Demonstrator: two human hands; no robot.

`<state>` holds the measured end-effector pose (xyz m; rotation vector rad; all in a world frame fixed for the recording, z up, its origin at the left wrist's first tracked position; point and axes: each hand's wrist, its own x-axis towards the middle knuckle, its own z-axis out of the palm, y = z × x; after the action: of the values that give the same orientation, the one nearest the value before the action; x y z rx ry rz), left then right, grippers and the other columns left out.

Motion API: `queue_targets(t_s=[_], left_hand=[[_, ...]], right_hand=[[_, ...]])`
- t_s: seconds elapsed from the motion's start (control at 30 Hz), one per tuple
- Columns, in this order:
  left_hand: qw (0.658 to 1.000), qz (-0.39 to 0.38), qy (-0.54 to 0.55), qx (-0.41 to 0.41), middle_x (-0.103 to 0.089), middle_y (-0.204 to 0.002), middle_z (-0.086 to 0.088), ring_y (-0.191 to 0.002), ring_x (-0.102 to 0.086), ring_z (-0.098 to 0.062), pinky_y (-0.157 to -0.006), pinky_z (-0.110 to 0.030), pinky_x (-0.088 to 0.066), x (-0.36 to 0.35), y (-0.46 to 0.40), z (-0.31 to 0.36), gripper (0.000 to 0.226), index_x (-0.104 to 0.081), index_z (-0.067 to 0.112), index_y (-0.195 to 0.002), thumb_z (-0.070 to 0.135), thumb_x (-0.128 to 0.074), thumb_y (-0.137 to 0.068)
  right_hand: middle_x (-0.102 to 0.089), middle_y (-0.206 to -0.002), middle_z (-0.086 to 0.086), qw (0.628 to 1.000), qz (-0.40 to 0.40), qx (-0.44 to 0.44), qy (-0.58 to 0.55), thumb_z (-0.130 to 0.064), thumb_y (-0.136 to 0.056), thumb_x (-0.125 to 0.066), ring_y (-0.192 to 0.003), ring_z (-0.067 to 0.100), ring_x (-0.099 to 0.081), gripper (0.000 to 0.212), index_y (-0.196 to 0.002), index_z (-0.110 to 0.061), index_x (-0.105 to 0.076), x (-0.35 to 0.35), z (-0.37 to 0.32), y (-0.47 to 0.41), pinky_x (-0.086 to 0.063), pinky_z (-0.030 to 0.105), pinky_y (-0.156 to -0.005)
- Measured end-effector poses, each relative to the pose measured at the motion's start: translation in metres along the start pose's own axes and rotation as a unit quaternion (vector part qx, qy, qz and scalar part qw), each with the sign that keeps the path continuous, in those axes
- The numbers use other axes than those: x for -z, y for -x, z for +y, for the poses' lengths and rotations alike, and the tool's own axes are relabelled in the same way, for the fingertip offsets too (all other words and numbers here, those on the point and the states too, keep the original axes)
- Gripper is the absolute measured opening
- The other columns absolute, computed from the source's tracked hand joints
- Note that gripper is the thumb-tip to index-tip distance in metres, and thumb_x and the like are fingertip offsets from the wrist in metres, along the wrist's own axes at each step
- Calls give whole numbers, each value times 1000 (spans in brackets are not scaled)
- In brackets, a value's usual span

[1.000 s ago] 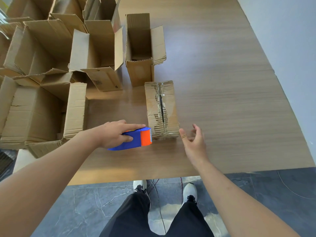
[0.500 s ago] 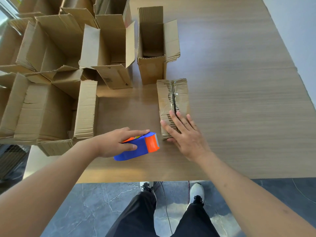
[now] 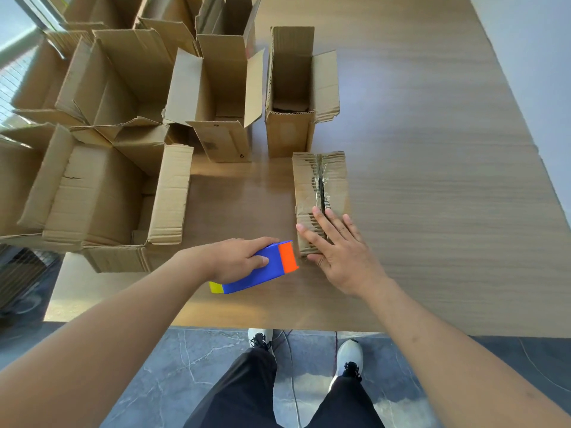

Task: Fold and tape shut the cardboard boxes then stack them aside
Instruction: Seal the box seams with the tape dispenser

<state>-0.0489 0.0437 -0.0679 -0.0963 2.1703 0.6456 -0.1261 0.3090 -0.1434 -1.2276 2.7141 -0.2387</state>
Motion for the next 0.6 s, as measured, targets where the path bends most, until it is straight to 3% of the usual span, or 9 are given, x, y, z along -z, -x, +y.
queue_targets(t_s=[0.07, 0.23, 0.3, 0.4, 0.6], left_hand=[[1000, -5, 5, 9, -57, -133, 1, -114, -53, -25, -100, -42, -41, 0, -6, 4, 46, -28, 47, -154, 44, -35, -108], [997, -10, -52, 61, -61, -127, -2, -110, -56, -27, -97, -41, -42, 0, -12, -9, 31, -47, 28, -133, 42, -34, -108], [997, -7, -39, 62, -62, -120, -1, -108, -58, -26, -94, -40, -42, -3, -9, -18, 27, -48, 28, -127, 42, -34, -108], [997, 10, -10, 69, -63, -114, -2, -103, -59, -25, -92, -42, -43, -6, -6, -25, 26, -47, 28, -124, 44, -34, -108], [992, 108, 60, 26, -65, -117, -4, -103, -59, -26, -90, -41, -45, -10, -3, -25, 38, -33, 39, -147, 42, -34, -109]], right_hand=[[-2, -173, -3, 1000, -22, -8, -16, -59, -101, -28, -159, 21, 0, 63, -161, -46, -15, 7, -4, 0, 3, 44, -128], [2, -172, -3, 996, -62, -45, -40, -68, -94, -25, -159, 21, 7, 69, -160, -46, -20, 22, -18, -4, 4, 48, -128], [-14, -171, 0, 995, -41, -77, -51, -69, -94, -34, -159, 26, -8, 65, -153, -43, -37, 21, -27, -8, -3, 52, -128], [-46, -156, 9, 992, 34, -120, -37, -48, -86, -68, -148, 37, -37, 50, -131, -29, -61, 12, -46, -17, -23, 64, -121], [-55, -145, 8, 982, 62, -180, -10, -29, -70, -80, -142, 37, -44, 58, -122, -20, -56, 5, -65, -30, -24, 65, -120]])
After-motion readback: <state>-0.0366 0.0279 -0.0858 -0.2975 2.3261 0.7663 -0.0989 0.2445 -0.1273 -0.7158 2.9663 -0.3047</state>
